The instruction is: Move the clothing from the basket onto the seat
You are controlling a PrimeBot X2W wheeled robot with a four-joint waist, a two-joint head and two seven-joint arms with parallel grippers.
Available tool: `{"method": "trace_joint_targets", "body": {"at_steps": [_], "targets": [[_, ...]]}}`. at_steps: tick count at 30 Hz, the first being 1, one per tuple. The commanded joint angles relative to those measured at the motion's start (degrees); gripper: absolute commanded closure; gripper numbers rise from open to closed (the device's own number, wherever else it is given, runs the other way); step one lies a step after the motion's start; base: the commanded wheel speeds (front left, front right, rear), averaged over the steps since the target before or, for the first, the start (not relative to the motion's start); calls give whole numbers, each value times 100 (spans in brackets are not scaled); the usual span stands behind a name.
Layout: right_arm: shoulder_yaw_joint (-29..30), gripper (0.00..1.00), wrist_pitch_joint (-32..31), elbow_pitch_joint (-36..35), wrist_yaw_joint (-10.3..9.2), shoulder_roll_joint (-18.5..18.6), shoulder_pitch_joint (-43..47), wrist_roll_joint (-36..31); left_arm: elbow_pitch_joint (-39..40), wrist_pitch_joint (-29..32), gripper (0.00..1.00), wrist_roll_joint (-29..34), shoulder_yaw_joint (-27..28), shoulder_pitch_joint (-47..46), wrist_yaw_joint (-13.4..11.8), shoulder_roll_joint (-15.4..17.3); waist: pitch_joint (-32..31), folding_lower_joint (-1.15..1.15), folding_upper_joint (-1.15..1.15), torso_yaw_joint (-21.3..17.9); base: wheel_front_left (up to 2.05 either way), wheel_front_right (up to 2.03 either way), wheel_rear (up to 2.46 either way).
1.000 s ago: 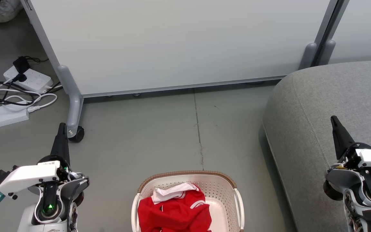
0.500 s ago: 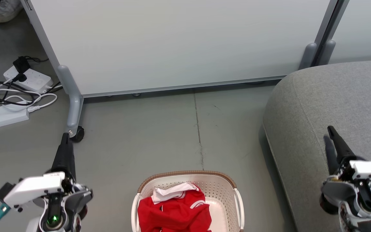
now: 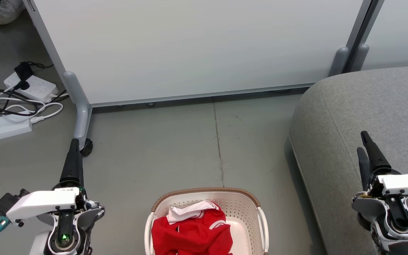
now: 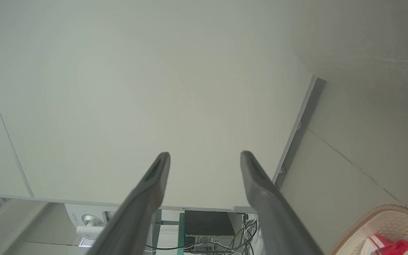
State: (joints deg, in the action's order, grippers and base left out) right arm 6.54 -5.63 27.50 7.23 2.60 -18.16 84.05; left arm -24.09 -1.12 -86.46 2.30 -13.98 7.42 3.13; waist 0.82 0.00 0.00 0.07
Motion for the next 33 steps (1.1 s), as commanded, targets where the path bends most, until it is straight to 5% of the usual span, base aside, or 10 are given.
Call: {"method": "trace_joint_targets", "body": {"at_steps": [1,21,33], "targets": [[-34,0,82,-176,20,102,-98,-215,157,-46,0,203,-9,-176,6,78,-1,0,0,3,0,0,0],[-360,0,627,-1051,24,297,13,-2852,698,-417,0,3036,-224,-70,-148,229,-26,0,0,0,0,0,0],[-569,0,880,-1423,27,374,98,-4102,1042,-587,0,4121,-335,65,-338,356,-31,0,0,11,0,0,0]]}}
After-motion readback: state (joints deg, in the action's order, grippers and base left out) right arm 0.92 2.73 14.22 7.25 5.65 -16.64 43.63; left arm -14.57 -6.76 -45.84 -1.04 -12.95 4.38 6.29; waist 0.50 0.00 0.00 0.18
